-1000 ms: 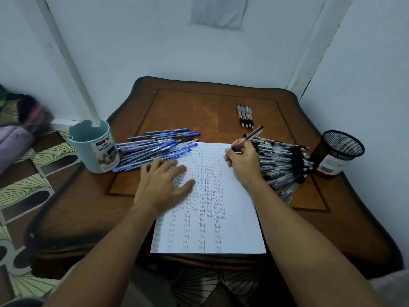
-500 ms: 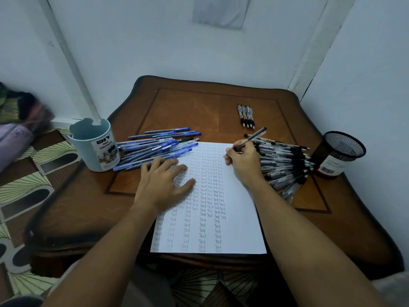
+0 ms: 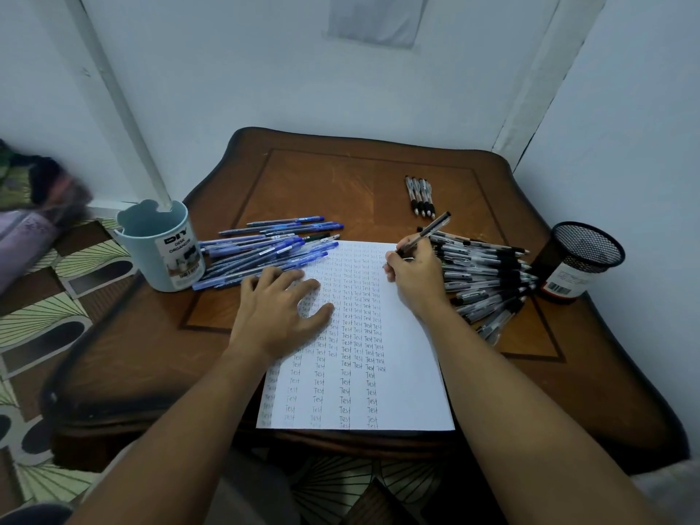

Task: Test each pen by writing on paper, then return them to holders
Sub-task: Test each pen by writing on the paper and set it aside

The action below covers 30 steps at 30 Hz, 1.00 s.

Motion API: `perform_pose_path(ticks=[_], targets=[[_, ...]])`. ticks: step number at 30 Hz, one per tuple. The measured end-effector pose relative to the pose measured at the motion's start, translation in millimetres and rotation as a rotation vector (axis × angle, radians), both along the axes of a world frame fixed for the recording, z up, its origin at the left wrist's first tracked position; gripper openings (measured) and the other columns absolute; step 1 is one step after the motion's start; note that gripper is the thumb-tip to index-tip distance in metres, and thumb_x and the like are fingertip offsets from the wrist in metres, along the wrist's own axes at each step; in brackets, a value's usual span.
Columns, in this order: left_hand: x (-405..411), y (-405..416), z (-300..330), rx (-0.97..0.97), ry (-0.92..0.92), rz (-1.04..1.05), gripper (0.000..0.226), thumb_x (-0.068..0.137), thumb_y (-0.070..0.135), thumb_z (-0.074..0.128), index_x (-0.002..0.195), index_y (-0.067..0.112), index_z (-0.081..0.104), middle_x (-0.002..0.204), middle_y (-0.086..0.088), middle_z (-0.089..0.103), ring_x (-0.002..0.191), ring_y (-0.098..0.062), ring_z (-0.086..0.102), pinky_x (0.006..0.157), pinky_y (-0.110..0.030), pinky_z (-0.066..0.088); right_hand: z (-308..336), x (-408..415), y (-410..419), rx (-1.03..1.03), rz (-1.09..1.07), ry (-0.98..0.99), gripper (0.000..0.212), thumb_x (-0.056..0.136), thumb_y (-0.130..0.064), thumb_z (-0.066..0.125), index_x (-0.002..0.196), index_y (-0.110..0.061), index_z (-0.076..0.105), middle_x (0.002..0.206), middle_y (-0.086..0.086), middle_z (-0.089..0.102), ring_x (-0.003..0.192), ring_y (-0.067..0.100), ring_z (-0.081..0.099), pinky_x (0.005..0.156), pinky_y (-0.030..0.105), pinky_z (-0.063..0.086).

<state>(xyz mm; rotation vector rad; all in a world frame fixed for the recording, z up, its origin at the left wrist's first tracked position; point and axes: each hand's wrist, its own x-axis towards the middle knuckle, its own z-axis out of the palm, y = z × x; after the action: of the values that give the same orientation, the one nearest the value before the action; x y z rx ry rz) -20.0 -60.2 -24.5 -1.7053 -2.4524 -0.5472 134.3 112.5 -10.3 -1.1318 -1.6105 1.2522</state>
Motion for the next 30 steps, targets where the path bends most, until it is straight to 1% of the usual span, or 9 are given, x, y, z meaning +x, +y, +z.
perform_pose_path(ticks=[3,5,10,13,18,23,27,30], targets=[[-0.6,0.2,-0.5,0.001,0.000,0.000,0.069,0.080,0.077,0.028,0.121,0.036,0.065,0.137,0.011,0.057,0.127,-0.013,0.038,0.101,-0.043,0.023,-1.2,0.7,0.4,0.001,-0.021,-0.022,0.027,0.094,-0.002,0.059,0.088,-0.027,0.049,0.088,0.008,0.062,0.073,0.018,0.062,0.063,0.030,0.048],[-0.4,0.3,-0.4,0.000,0.009,0.000,0.069,0.080,0.077,0.028,0.122,0.036,0.065,0.137,0.011,0.056,0.127,-0.013,0.038,0.101,-0.042,0.023,-0.7,1.5,0.6,-0.016,-0.040,0.016,0.026,0.094,-0.002,0.058,0.088,-0.026,0.050,0.087,0.008,0.062,0.073,0.019,0.062,0.063,0.030,0.048],[-0.8,0.2,-0.7,0.011,0.008,0.002,0.068,0.080,0.077,0.030,0.121,0.036,0.065,0.136,0.011,0.057,0.127,-0.013,0.038,0.102,-0.042,0.023,0.9,1.3,0.3,-0.008,-0.005,0.016,0.025,0.094,0.002,0.057,0.089,-0.021,0.049,0.084,0.008,0.060,0.068,0.017,0.058,0.056,0.026,0.047],[-1.2,0.5,-1.1,0.004,0.001,-0.002,0.068,0.080,0.077,0.030,0.122,0.036,0.065,0.137,0.011,0.057,0.127,-0.013,0.038,0.102,-0.043,0.023,0.8,1.4,0.7,0.003,-0.006,-0.013,0.027,0.092,0.001,0.058,0.086,-0.023,0.049,0.085,0.008,0.060,0.069,0.017,0.060,0.058,0.027,0.047],[-1.5,0.4,-0.5,0.006,0.005,0.001,0.067,0.080,0.077,0.030,0.121,0.037,0.065,0.136,0.011,0.057,0.127,-0.013,0.038,0.103,-0.044,0.025,-1.4,3.1,1.7,-0.032,-0.043,0.055,0.023,0.093,-0.001,0.058,0.088,-0.022,0.051,0.083,0.009,0.061,0.069,0.018,0.061,0.059,0.031,0.048],[-0.8,0.6,0.0,0.000,0.001,-0.002,0.068,0.080,0.077,0.029,0.122,0.037,0.064,0.137,0.011,0.056,0.128,-0.013,0.037,0.102,-0.043,0.024,-1.0,1.2,1.0,-0.003,-0.041,0.032,0.026,0.095,-0.001,0.057,0.088,-0.025,0.049,0.081,0.006,0.060,0.070,0.018,0.060,0.060,0.028,0.050],[-0.9,0.1,-1.2,-0.005,0.006,-0.001,0.068,0.081,0.078,0.029,0.123,0.037,0.064,0.138,0.012,0.055,0.127,-0.012,0.037,0.102,-0.043,0.023,-2.4,1.5,2.4,0.011,-0.025,-0.025,0.028,0.093,-0.002,0.058,0.086,-0.026,0.048,0.084,0.005,0.059,0.073,0.020,0.059,0.062,0.031,0.048],[-1.3,1.0,0.4,-0.002,0.000,-0.001,0.068,0.080,0.077,0.029,0.122,0.037,0.064,0.137,0.011,0.056,0.127,-0.013,0.037,0.102,-0.043,0.023,-1.7,0.8,3.4,-0.030,-0.043,0.015,0.025,0.093,-0.001,0.058,0.087,-0.024,0.050,0.086,0.008,0.061,0.070,0.018,0.060,0.060,0.029,0.048]])
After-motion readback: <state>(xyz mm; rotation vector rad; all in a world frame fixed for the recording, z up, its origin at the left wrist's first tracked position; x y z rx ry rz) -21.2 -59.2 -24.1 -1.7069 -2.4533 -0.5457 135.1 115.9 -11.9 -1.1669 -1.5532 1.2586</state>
